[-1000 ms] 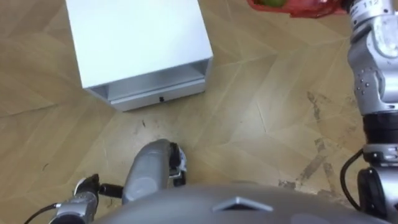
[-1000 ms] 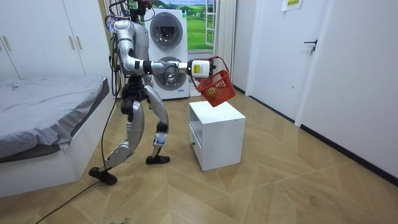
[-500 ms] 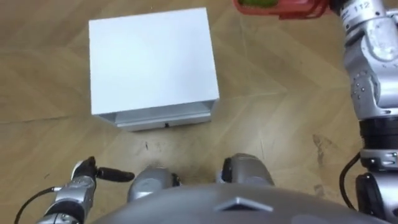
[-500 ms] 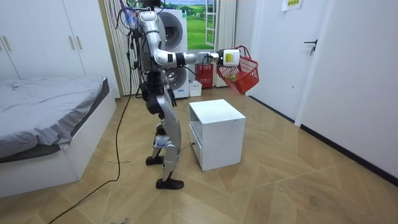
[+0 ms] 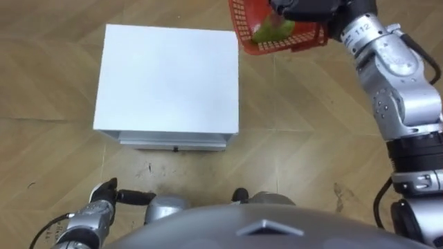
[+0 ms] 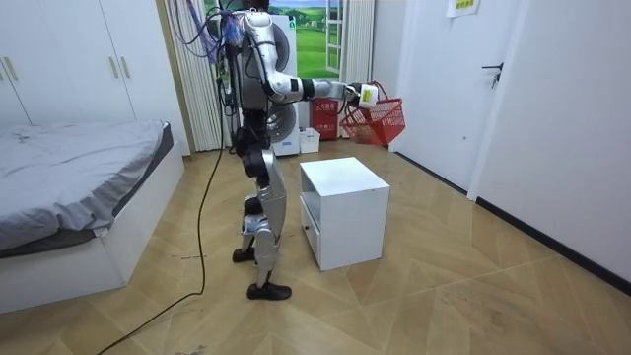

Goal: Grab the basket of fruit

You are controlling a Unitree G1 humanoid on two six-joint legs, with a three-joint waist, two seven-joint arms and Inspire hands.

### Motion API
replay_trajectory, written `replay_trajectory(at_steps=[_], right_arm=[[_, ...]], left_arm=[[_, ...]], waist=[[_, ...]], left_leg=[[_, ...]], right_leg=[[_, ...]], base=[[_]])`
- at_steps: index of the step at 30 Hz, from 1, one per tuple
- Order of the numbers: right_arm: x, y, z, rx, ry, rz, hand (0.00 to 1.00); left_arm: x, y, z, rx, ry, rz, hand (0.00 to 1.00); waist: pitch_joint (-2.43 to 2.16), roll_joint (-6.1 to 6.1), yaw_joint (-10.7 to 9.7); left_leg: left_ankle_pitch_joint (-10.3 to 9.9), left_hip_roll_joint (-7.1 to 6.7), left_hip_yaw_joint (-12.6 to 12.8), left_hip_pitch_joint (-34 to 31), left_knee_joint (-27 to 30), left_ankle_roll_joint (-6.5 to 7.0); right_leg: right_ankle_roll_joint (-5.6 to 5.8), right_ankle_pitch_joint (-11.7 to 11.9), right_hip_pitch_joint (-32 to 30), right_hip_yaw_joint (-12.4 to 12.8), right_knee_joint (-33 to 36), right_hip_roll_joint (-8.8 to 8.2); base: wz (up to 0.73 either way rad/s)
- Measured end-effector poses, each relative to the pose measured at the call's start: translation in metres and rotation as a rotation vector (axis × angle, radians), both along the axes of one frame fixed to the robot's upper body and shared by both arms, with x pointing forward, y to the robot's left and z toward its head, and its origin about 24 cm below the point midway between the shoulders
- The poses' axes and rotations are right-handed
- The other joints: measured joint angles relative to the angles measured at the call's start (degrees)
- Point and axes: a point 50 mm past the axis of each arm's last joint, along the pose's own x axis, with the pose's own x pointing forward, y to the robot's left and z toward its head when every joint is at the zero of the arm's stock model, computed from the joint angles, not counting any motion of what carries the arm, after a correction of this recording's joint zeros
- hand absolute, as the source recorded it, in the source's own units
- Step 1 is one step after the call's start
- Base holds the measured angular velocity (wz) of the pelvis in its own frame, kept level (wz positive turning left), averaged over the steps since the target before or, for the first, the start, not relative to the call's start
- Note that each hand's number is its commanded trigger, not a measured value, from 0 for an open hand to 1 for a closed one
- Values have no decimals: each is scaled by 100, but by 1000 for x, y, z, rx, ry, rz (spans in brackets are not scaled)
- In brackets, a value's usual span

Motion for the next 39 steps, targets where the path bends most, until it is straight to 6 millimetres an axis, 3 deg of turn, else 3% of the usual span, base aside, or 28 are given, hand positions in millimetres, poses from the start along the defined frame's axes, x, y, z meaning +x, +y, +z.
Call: replay_trajectory(at_steps=[5,9,13,21,32,35,36,37,38,39], right_arm=[[-2,18,-13,26,49,67,100],[-7,25,-42,8,169,119,100],[-13,34,-57,-14,237,166,100],[-23,35,-90,-36,384,176,100],[-34,37,-114,-40,487,143,100],[-36,40,-117,-31,502,142,100],[-38,39,-122,-28,522,126,100],[-38,30,-126,-38,543,95,100],[-40,26,-130,-38,562,67,100],[-40,25,-131,-32,566,54,93]], left_arm=[[0,-2,0,-4,-15,-10,0],[2,-4,0,-11,-29,-29,0],[1,-4,-1,-13,-25,-30,0],[-2,-5,-2,-27,-22,19,0],[-6,-3,-2,-22,-8,14,0],[-6,-1,-2,-20,-5,14,0],[-4,0,-1,-17,-16,12,0],[-1,-2,-1,-20,-26,-13,0],[-2,1,0,-10,-20,-24,0],[-7,3,-1,-3,-3,-23,0]], waist=[[15,35,50],[30,62,150],[25,67,252],[24,65,313],[24,62,309],[52,26,273],[82,-42,244],[69,34,202],[26,-75,248],[20,-139,388]], left_leg=[[0,20,-100,-63,29,0],[0,17,-96,-168,44,0],[0,16,-92,-241,45,0],[0,11,-97,-331,46,0],[0,12,-121,-367,110,0],[-8,-41,-94,-595,548,0],[-89,-211,-131,-953,766,47],[257,-303,-142,-1286,318,341],[328,-317,-8,-1308,396,303],[375,-358,117,-1346,363,343]], right_leg=[[0,0,113,-162,-131,10],[0,0,68,-195,-171,0],[0,0,-19,-183,-168,3],[0,0,-85,-211,-176,-10],[-1,0,-40,-269,-184,-20],[-7,14,18,-142,-230,-136],[5,20,94,323,-332,-271],[107,-8,74,521,-350,-313],[198,-53,5,508,-339,-373],[234,-55,-79,334,-351,-375]], base=[[16],[5],[0],[1],[3],[22],[78],[73],[36],[-12]])
